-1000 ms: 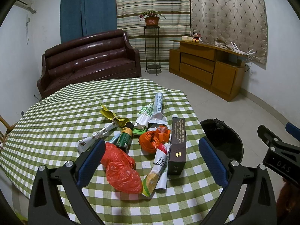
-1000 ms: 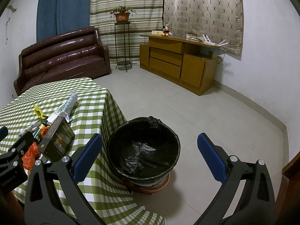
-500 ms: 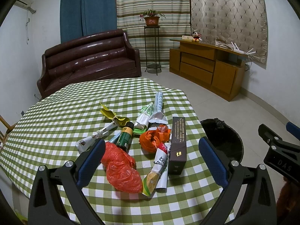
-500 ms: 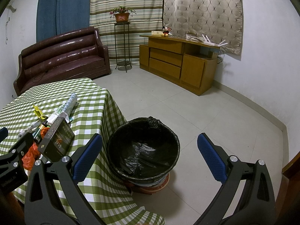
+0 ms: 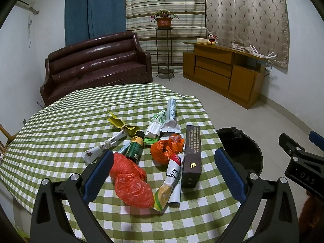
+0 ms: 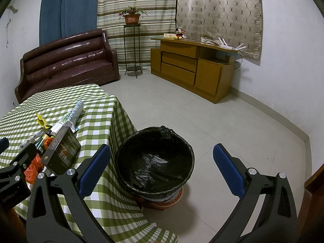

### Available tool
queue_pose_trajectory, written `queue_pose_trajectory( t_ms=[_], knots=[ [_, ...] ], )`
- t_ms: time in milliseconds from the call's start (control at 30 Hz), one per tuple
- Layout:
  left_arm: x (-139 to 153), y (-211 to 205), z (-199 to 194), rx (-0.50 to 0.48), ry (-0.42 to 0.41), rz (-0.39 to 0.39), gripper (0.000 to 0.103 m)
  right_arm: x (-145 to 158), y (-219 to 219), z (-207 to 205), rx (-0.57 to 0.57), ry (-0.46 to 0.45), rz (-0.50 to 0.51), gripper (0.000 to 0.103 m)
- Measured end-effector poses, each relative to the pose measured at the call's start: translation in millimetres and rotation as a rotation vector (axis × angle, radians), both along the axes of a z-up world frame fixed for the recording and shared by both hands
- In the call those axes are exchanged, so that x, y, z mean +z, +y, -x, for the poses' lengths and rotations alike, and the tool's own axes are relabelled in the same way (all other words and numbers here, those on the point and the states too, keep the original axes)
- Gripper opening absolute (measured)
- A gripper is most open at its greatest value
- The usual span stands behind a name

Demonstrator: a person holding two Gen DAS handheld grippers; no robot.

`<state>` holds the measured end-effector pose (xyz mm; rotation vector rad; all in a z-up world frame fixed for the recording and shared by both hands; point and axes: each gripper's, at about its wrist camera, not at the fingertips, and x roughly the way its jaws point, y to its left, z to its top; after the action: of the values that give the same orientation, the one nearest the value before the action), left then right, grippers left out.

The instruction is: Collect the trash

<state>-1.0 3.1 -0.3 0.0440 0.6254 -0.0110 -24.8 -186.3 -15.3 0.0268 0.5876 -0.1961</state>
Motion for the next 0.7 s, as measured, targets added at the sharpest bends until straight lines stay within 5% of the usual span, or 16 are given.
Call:
queue_pose_trajectory(
  t_ms=[700],
  knots=[
    [-3.9,1.6,-4.1,0.0,0.002,-0.001,0.097,-1.6,0.2,0.2,0.0,0.0,0.0,0.099]
  ],
)
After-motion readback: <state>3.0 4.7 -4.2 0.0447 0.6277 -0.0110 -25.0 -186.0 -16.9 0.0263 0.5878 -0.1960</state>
